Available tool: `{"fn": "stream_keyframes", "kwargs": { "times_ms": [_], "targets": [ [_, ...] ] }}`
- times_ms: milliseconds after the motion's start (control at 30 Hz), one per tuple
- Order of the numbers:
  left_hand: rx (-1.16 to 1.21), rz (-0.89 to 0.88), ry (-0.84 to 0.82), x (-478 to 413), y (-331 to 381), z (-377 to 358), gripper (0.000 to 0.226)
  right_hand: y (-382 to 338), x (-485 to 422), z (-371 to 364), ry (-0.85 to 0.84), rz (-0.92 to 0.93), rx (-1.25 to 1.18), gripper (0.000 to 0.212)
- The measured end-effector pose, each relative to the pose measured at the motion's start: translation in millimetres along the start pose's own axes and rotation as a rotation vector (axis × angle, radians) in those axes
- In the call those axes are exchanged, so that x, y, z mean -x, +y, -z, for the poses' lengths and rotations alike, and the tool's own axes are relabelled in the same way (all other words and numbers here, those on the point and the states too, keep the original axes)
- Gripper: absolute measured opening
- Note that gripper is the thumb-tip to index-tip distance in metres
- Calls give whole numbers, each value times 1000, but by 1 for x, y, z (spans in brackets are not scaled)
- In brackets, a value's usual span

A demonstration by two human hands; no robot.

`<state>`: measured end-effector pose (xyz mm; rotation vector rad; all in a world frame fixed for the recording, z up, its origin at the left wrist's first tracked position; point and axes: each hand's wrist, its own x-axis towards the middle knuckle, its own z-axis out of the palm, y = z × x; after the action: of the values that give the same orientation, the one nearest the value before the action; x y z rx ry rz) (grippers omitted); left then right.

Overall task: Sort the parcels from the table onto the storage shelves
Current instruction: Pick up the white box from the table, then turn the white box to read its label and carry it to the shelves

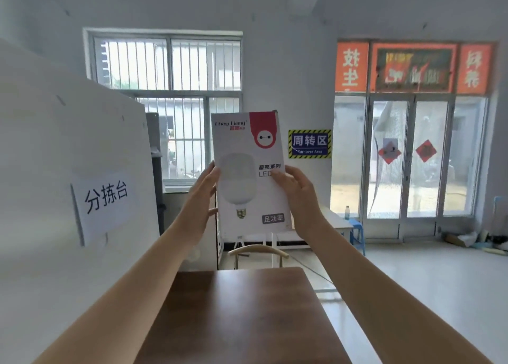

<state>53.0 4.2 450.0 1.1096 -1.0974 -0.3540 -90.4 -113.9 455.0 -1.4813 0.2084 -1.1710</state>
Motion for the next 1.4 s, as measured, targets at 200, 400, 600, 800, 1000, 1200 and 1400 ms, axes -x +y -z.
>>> {"fn": "stream_keyframes", "kwargs": {
  "times_ms": [200,400,600,800,1000,1200,1400],
  "targets": [
    [-40,-75,18,4,22,2,44,-9,4,-14,15,93,-57,17],
    [-24,-129,25,5,29,4,46,-12,1,-19,29,136,-56,18],
    [82,-131,39,4,17,5,40,0,4,-18,38,120,-85,16],
    [75,-69,101,9,2,5,40,8,4,-14,71,73,-108,14],
    [86,21,122,10,-14,17,39,16,2,-6,83,51,-79,29],
    [153,68,101,7,-21,28,54,18,-2,-2,-48,-101,36,88],
    [124,0,84,7,-17,26,46,27,2,-3,-221,-137,-114,33]
  ]
}}
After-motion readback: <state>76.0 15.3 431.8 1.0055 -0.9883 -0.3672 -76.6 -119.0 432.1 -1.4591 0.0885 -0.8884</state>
